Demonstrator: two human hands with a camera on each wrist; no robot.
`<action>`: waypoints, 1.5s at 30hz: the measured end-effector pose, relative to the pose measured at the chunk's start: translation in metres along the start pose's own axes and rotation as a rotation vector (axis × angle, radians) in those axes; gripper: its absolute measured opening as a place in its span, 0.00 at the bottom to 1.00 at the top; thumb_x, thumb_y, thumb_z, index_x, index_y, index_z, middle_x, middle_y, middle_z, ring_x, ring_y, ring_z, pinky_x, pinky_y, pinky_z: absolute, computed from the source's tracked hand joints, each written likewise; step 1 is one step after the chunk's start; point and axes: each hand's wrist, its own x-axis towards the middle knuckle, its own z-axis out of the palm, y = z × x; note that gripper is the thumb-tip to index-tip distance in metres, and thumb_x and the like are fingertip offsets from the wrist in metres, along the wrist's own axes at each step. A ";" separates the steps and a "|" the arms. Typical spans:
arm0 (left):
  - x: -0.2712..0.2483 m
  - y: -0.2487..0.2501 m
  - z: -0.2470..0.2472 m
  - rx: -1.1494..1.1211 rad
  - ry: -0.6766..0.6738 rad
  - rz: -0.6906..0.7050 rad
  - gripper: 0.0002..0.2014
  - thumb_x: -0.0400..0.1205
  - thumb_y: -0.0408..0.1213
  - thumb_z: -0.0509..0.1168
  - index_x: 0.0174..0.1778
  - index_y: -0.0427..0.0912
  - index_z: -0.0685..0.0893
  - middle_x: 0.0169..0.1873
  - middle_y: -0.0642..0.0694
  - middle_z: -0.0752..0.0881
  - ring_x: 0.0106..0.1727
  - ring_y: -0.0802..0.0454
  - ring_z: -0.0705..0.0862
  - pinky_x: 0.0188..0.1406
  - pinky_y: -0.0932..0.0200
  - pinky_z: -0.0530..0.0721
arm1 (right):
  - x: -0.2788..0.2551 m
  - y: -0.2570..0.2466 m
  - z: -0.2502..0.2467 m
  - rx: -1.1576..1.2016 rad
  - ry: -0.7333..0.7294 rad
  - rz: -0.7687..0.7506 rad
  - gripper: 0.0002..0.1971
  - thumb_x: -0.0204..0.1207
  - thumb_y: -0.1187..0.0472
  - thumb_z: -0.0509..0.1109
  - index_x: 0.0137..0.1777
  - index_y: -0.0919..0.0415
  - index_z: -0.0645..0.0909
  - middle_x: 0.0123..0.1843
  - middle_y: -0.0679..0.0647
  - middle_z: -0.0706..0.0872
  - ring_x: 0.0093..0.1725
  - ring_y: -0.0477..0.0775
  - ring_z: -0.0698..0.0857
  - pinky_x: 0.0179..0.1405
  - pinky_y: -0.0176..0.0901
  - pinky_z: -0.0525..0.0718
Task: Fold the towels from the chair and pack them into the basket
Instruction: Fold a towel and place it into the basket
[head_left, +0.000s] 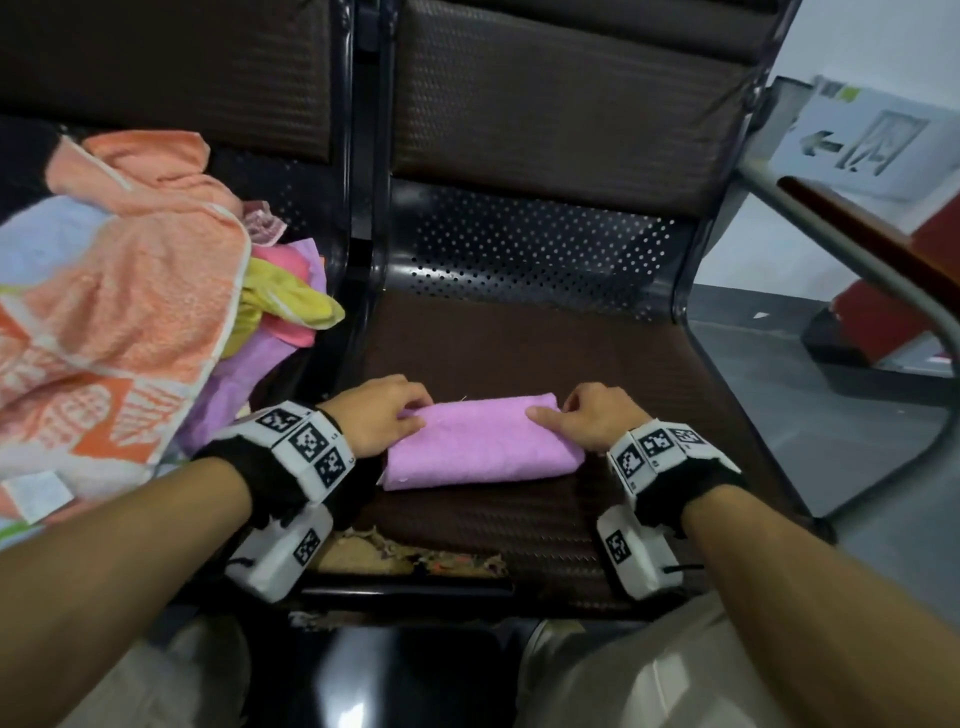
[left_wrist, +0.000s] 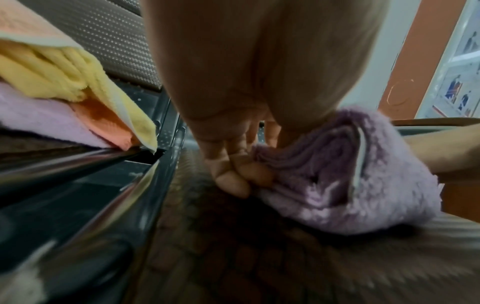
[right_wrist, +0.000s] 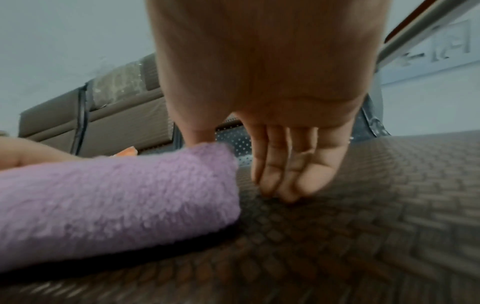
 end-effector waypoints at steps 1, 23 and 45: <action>0.002 0.001 0.000 0.003 -0.004 0.004 0.13 0.82 0.36 0.63 0.62 0.43 0.81 0.53 0.44 0.77 0.58 0.47 0.80 0.65 0.53 0.75 | 0.003 -0.002 0.000 -0.021 -0.053 0.030 0.36 0.73 0.30 0.61 0.65 0.60 0.79 0.66 0.60 0.82 0.62 0.60 0.82 0.58 0.43 0.78; -0.089 0.183 -0.097 -0.290 0.075 0.307 0.18 0.67 0.49 0.78 0.51 0.56 0.84 0.46 0.57 0.89 0.46 0.65 0.87 0.46 0.66 0.85 | -0.206 0.004 -0.145 0.669 0.449 -0.770 0.13 0.64 0.65 0.82 0.48 0.54 0.88 0.42 0.50 0.90 0.43 0.42 0.86 0.47 0.39 0.83; -0.057 0.339 0.256 0.264 -0.471 0.479 0.22 0.81 0.36 0.66 0.70 0.34 0.74 0.67 0.38 0.80 0.66 0.43 0.79 0.60 0.60 0.70 | -0.326 0.337 0.152 1.167 0.661 0.216 0.14 0.76 0.77 0.66 0.60 0.65 0.77 0.54 0.59 0.84 0.52 0.50 0.82 0.54 0.36 0.80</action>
